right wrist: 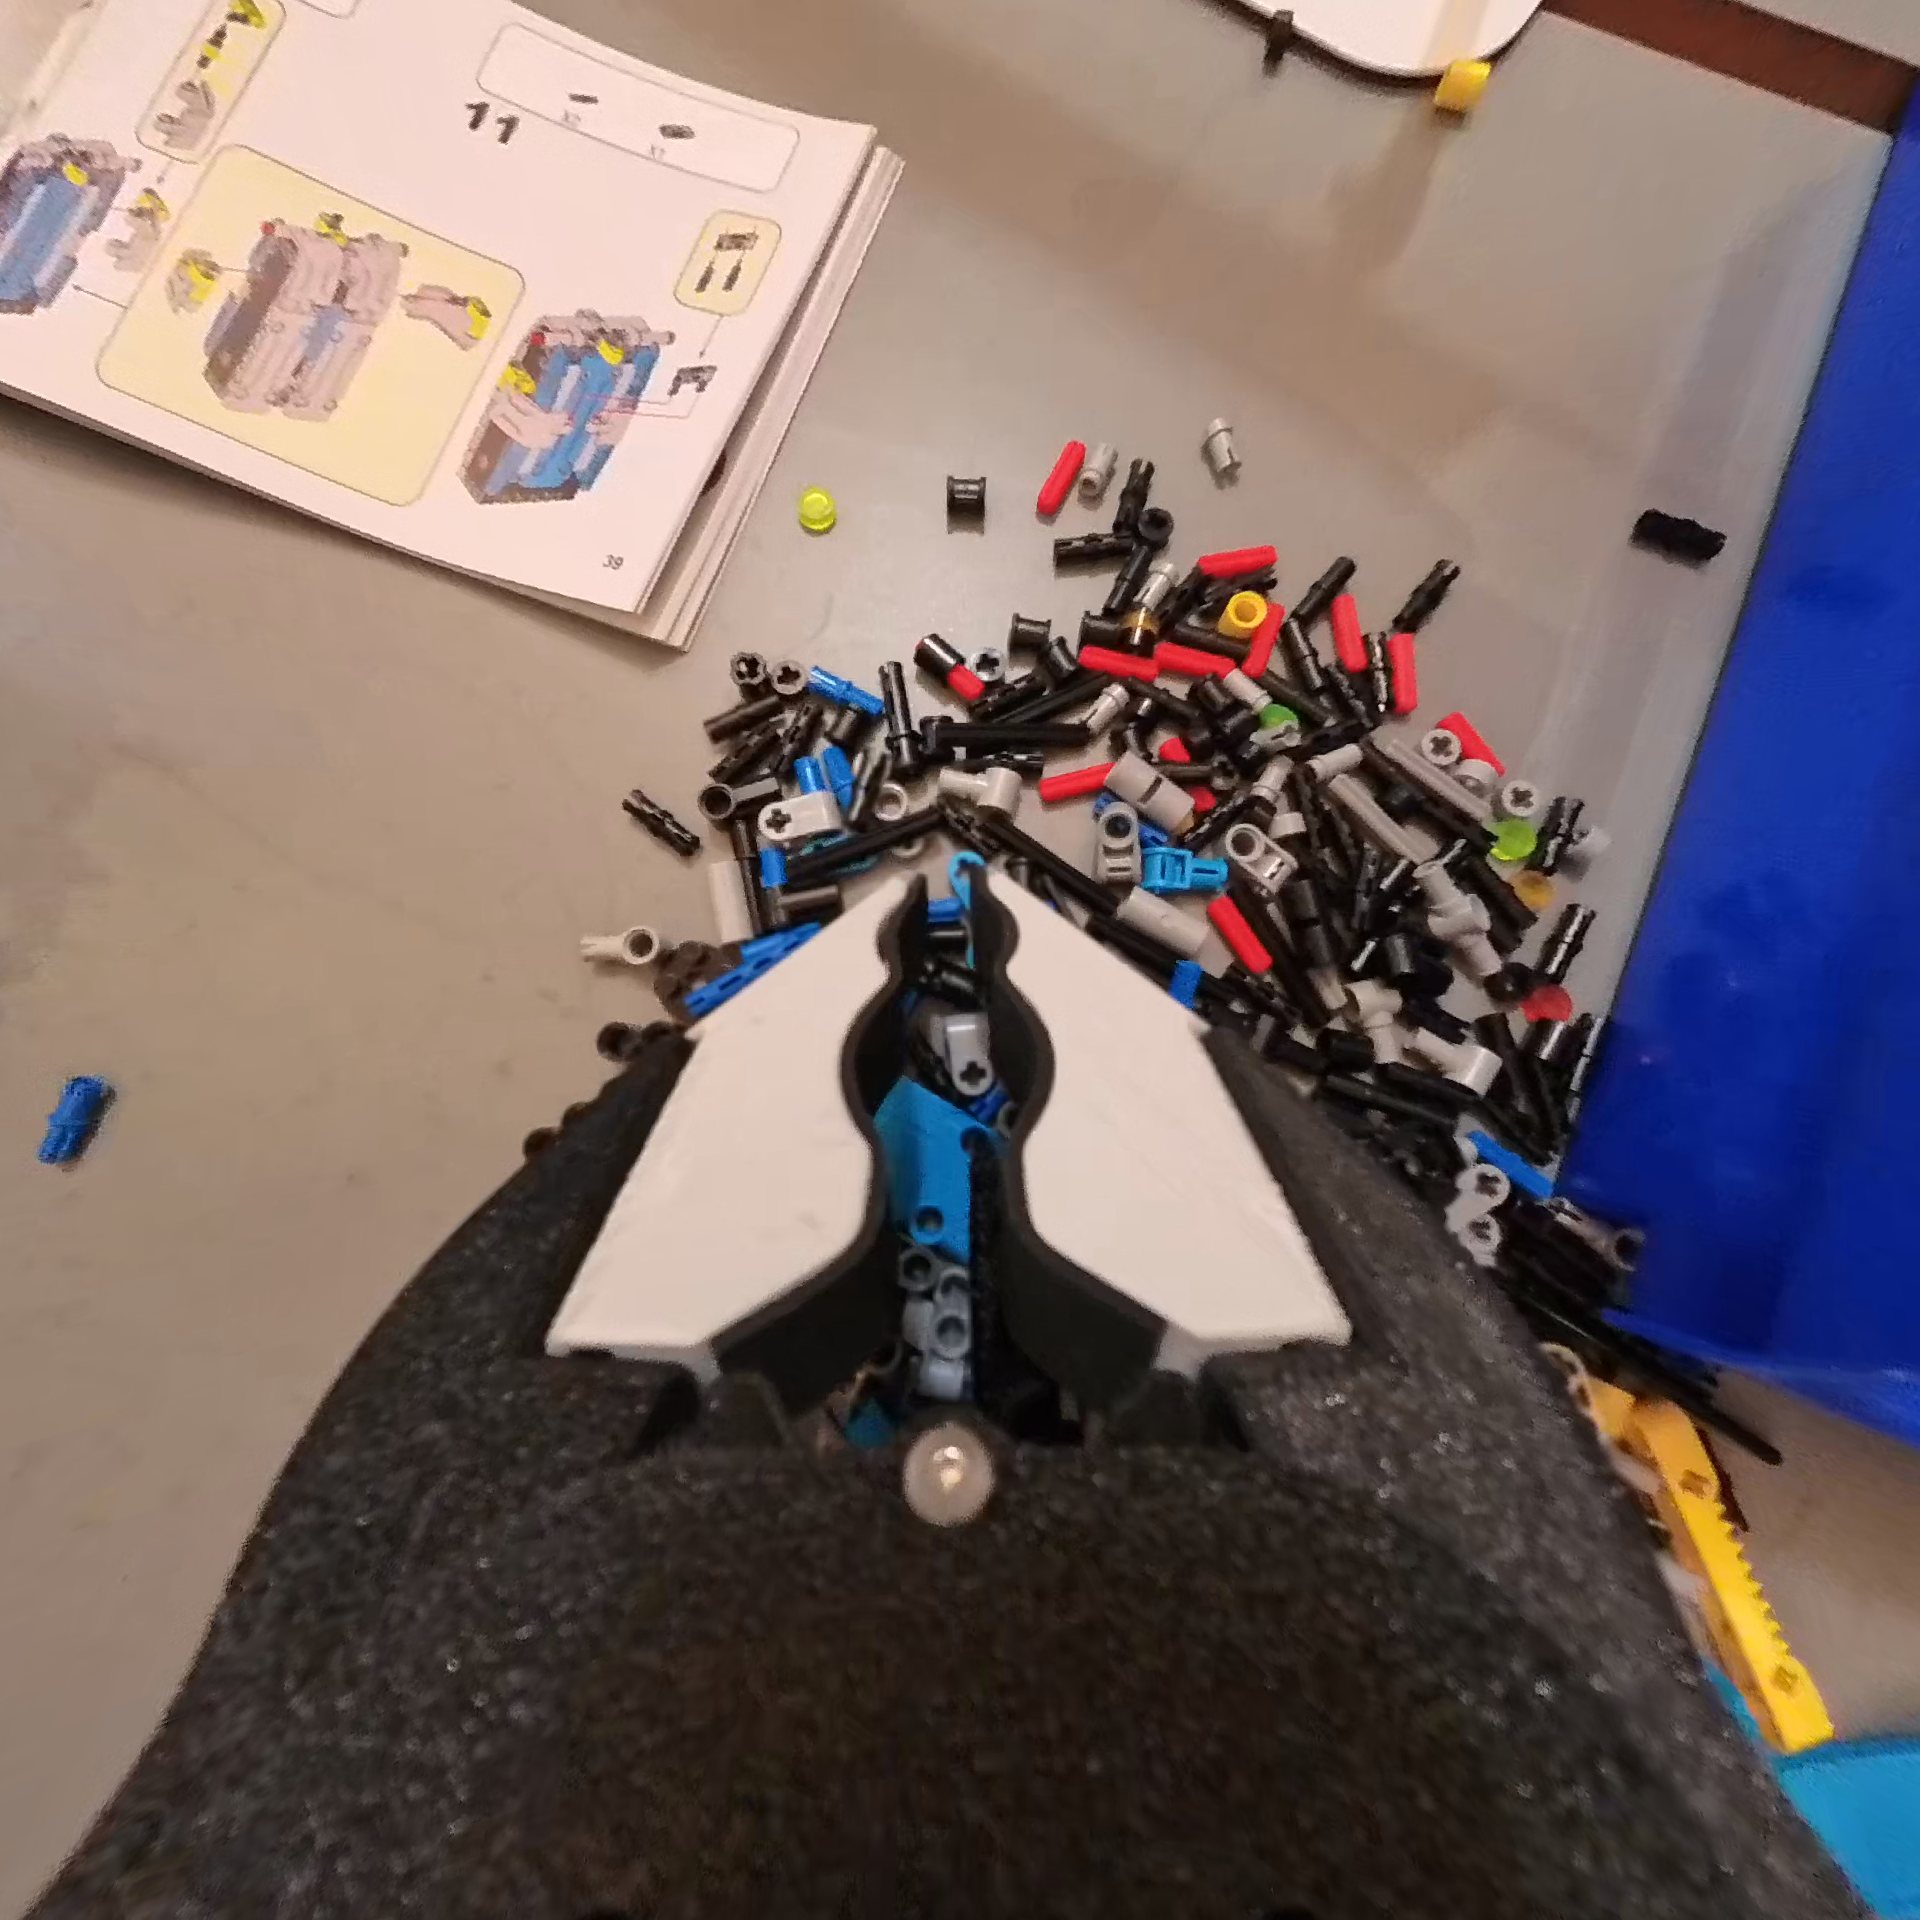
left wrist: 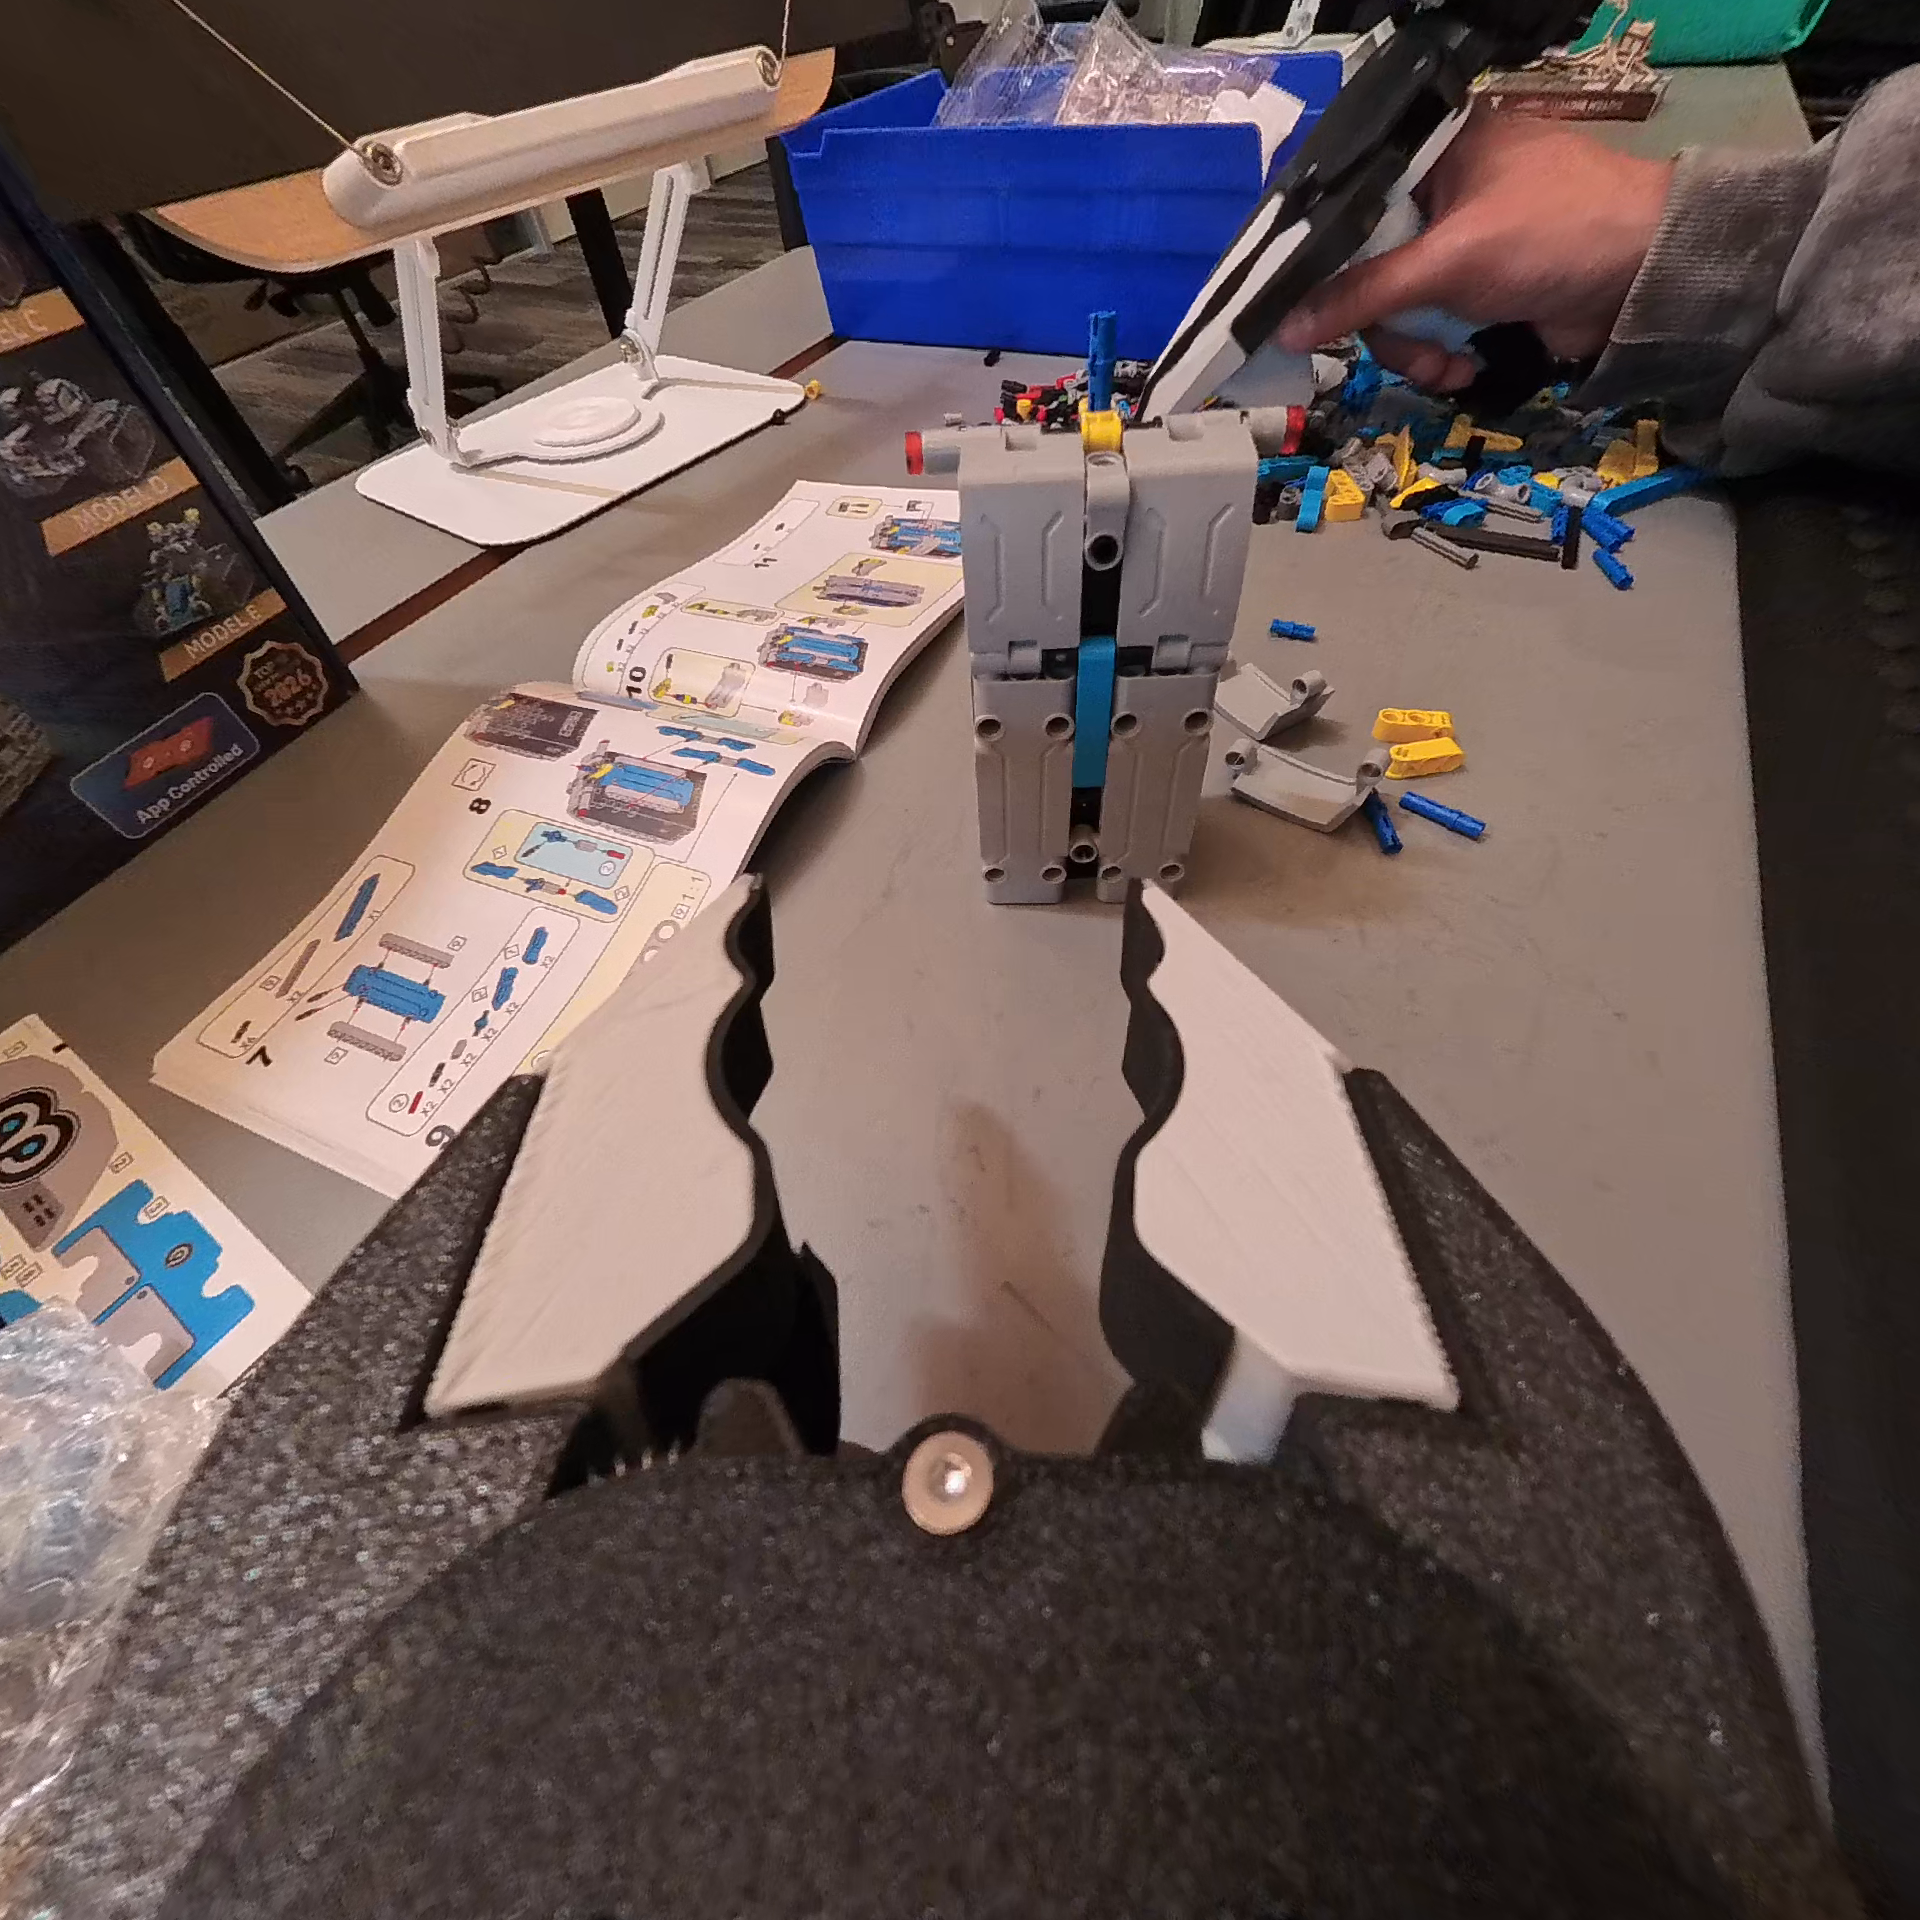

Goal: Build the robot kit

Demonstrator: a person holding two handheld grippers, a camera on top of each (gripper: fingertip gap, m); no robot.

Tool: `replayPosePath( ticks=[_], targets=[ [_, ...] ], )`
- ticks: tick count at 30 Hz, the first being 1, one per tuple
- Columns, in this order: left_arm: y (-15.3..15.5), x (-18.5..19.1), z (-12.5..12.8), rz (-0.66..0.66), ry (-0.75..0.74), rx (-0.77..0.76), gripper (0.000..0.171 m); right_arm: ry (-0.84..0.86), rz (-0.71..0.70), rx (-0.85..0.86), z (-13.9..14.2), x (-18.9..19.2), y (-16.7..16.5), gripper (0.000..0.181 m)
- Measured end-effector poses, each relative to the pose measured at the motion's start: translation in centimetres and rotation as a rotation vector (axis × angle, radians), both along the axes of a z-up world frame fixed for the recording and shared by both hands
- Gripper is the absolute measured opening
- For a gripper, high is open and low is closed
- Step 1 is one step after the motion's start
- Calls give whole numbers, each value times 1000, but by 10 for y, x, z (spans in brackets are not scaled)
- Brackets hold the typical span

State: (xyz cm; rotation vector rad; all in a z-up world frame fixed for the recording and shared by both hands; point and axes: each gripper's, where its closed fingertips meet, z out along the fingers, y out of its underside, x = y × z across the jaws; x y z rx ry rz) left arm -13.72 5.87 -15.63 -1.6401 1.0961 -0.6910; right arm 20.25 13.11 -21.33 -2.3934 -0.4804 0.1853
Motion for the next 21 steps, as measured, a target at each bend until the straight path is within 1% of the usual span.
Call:
replayPosePath(
  ticks=[3,7,9,12,15,18,21],
  targets=[
    [0,0,0,0,0,-2,67,30,-4,6,3,1,0,8],
    [0,0,0,0,0,-1,67,31,-11,27,10,6,-1,9],
    [0,0,0,0,0,-1,67,40,12,38,12,5,-2,11],
    [0,0,0,-1,0,-3,67,43,21,11,4,1,-3,16],
    [0,0,0,0,0,-1,67,16,31,4,0,-2,-3,17],
    [0,0,0,-1,2,0,67,-16,45,30,1,-3,-3,15],
    [0,0,0,-1,1,-1,67,-14,43,0,-5,-5,-4,16]
  ],
)
